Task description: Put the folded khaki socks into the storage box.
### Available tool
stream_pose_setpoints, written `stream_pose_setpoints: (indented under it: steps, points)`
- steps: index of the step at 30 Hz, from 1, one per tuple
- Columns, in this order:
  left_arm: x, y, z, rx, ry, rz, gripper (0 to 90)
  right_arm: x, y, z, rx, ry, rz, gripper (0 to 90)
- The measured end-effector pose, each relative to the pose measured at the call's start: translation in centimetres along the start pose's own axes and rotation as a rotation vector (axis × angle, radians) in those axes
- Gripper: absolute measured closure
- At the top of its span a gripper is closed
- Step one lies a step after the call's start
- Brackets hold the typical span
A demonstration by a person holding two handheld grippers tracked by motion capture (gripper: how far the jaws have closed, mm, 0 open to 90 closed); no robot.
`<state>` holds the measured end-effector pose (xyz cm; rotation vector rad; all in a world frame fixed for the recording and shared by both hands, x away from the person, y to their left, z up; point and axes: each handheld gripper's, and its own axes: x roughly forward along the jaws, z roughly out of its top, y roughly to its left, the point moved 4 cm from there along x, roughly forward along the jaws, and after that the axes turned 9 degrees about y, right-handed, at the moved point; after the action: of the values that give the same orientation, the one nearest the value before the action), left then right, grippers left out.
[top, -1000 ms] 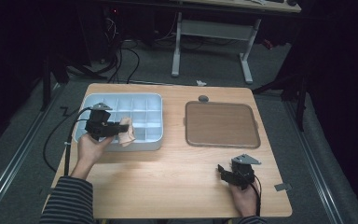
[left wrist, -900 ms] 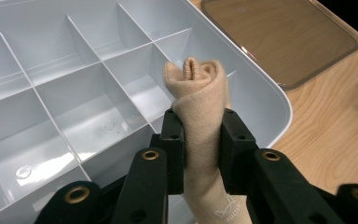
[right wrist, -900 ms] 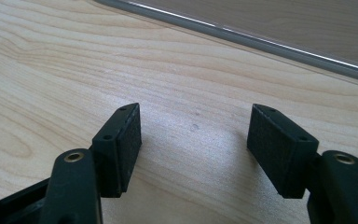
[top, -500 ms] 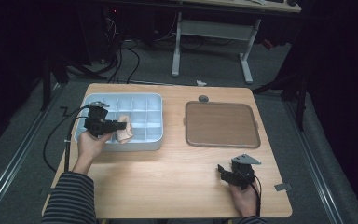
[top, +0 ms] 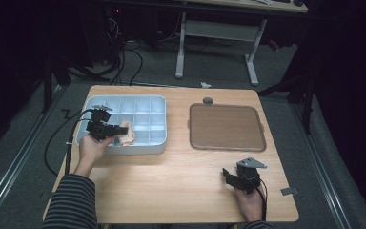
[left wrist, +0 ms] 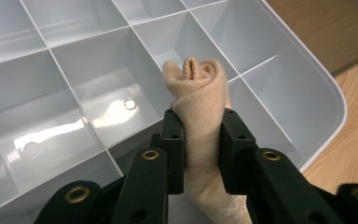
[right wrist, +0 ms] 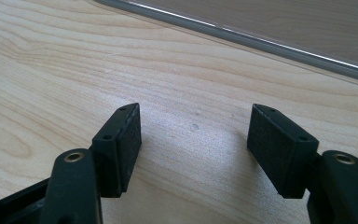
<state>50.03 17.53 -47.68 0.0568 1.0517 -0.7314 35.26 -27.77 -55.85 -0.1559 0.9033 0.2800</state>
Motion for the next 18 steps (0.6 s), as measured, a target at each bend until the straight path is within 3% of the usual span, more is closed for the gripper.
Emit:
stream_pose_setpoints:
  steps: [5, 18]
  points:
    - [0.7, 0.1, -0.1, 0.002, 0.036, 0.011, 74.8, 0.0, 0.0, 0.0, 0.0, 0.0, 0.0, 35.0]
    - [1.3, 0.4, -0.4, -0.003, 0.072, 0.038, 74.8, 0.0, 0.0, 0.0, 0.001, 0.0, 0.0, 35.0]
